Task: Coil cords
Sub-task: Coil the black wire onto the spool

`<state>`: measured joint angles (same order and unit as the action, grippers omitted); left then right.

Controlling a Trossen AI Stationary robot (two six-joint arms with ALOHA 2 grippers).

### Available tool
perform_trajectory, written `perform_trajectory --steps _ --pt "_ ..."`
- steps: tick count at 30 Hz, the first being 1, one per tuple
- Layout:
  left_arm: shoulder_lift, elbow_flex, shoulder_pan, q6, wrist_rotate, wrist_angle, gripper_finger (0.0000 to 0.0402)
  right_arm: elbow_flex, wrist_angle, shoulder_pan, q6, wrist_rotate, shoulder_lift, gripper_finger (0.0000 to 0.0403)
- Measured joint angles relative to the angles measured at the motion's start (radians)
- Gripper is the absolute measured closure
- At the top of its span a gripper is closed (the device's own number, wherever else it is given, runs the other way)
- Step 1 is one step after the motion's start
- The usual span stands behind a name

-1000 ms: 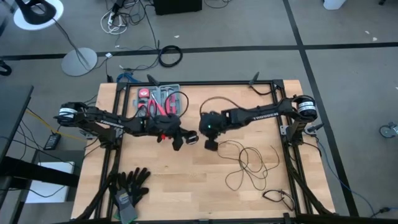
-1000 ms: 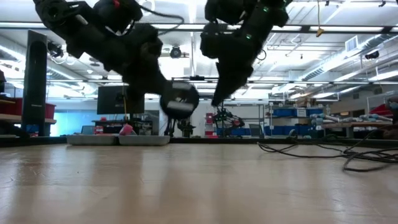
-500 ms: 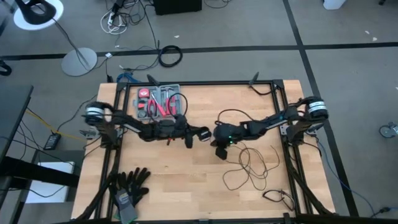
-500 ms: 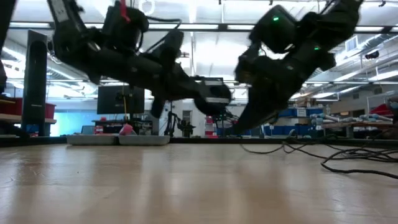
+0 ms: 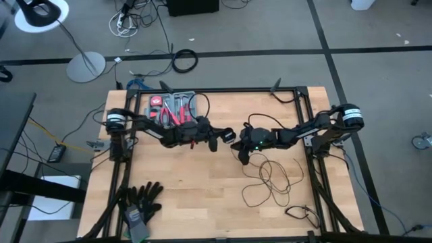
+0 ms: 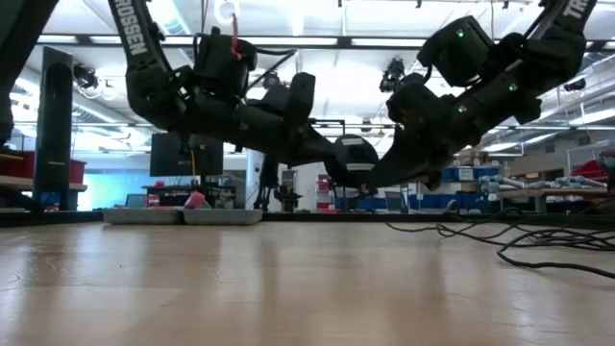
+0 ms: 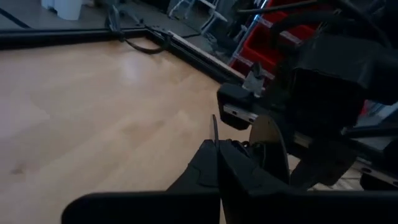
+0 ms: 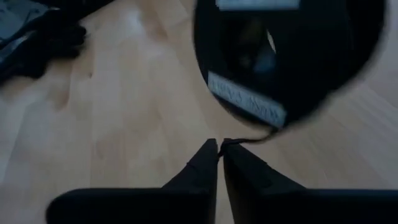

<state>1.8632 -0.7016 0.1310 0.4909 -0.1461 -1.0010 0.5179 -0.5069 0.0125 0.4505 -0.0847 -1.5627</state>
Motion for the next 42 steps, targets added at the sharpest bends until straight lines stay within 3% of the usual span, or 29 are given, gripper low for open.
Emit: perform_trajectory --steps 8,16,25,32,42 --pt "-0.110 0.066 -0.020 -0.090 -0.116 0.051 0.0402 0.001 -0.025 -0.041 0.079 -0.044 -0.010 0.0302" --pt "-0.113 0.114 -0.056 -0.073 -0.191 0.052 0.0402 0.001 0.011 -0.098 0.150 -0.070 -0.011 0.0256" --pt "-0.186 0.225 -0.102 -0.067 -0.306 0.004 0.0402 0.000 0.056 -0.138 0.239 -0.074 -0.011 0.0257" --pt "-0.203 0.249 -0.107 -0.068 -0.310 -0.031 0.0402 0.001 0.027 -0.137 0.252 -0.241 -0.011 0.0263" --pt "-0.217 0.247 -0.107 -0.144 -0.335 -0.039 0.0402 0.005 -0.068 -0.145 0.195 -0.290 -0.127 0.0280"
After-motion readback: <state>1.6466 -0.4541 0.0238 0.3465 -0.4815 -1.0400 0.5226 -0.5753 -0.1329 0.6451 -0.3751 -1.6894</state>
